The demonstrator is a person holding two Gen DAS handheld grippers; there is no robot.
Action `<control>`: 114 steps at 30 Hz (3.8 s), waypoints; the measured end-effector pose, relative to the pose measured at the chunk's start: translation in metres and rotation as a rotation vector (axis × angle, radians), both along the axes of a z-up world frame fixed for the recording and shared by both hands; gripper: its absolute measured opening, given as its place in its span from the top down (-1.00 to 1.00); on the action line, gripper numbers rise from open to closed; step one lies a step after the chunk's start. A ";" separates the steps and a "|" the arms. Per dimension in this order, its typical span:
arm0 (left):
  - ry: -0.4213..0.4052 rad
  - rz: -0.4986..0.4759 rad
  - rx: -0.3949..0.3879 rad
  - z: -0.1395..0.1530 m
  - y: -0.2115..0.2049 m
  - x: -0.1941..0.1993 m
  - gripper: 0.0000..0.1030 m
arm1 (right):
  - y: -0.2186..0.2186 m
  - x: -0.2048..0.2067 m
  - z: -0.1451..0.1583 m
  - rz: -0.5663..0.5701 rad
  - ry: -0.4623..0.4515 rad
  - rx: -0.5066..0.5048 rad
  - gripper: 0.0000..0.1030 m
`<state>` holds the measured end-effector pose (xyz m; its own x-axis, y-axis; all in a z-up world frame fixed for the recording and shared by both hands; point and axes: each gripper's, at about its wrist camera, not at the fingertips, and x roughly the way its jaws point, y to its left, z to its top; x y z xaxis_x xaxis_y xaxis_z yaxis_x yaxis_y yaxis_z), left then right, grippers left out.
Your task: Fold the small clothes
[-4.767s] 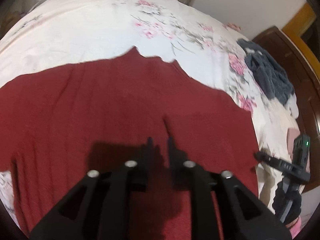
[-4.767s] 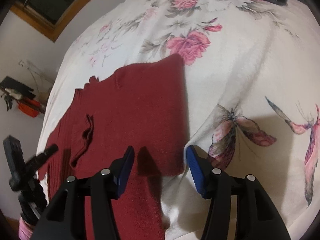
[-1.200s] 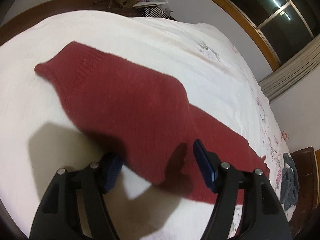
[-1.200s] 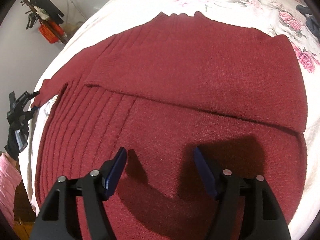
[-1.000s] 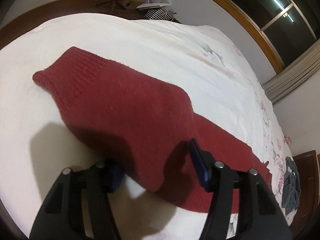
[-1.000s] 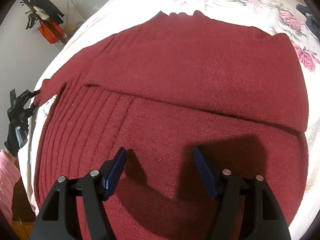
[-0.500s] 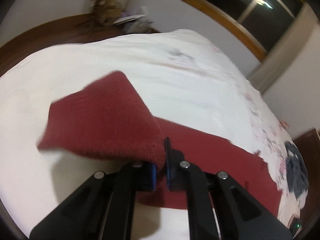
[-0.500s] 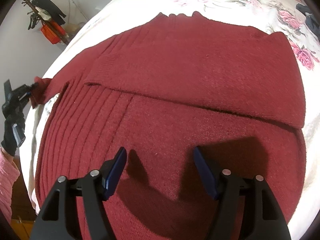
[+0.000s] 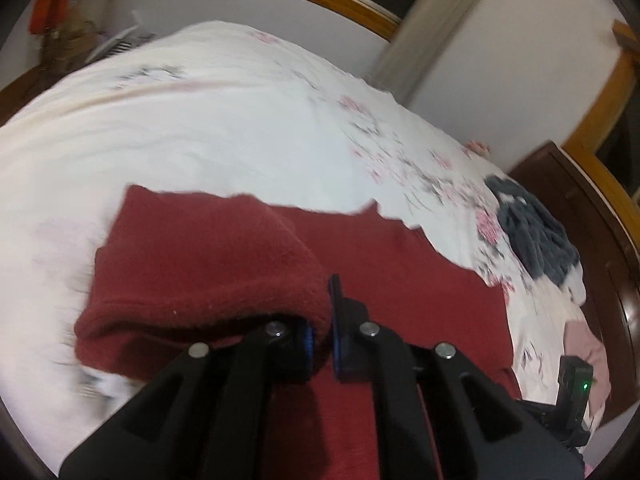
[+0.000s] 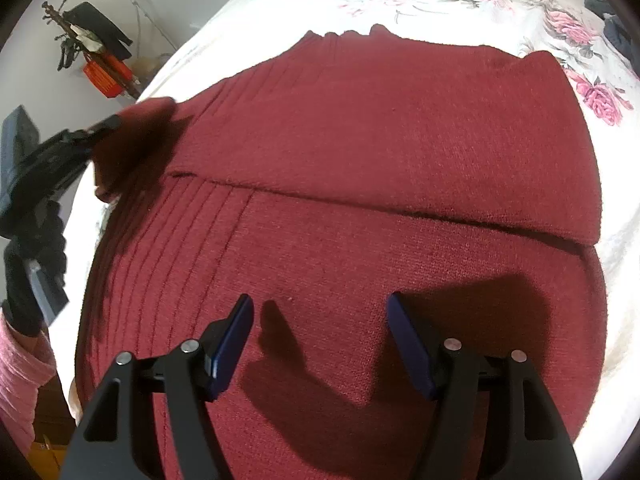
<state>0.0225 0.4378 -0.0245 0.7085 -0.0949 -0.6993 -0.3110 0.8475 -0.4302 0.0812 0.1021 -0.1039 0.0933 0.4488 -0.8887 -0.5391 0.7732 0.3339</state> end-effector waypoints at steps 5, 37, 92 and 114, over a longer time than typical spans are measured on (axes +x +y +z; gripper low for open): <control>0.102 0.000 -0.027 -0.039 -0.003 0.011 0.90 | 0.000 0.000 -0.002 0.003 0.002 0.001 -0.35; 0.231 0.026 0.095 -0.043 0.085 -0.058 0.42 | 0.204 0.036 0.023 0.059 0.190 0.120 -0.37; 0.235 -0.106 0.125 -0.031 -0.006 0.004 0.29 | 0.181 0.025 0.041 0.169 -0.088 -0.097 -0.07; 0.276 -0.091 0.131 -0.059 -0.008 0.010 0.30 | 0.028 0.090 0.067 -0.168 -0.027 0.083 0.70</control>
<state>0.0324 0.4302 -0.0836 0.4833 -0.0459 -0.8742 -0.3211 0.9197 -0.2258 0.1717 0.1298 -0.0364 0.1967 0.4966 -0.8454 -0.4143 0.8236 0.3874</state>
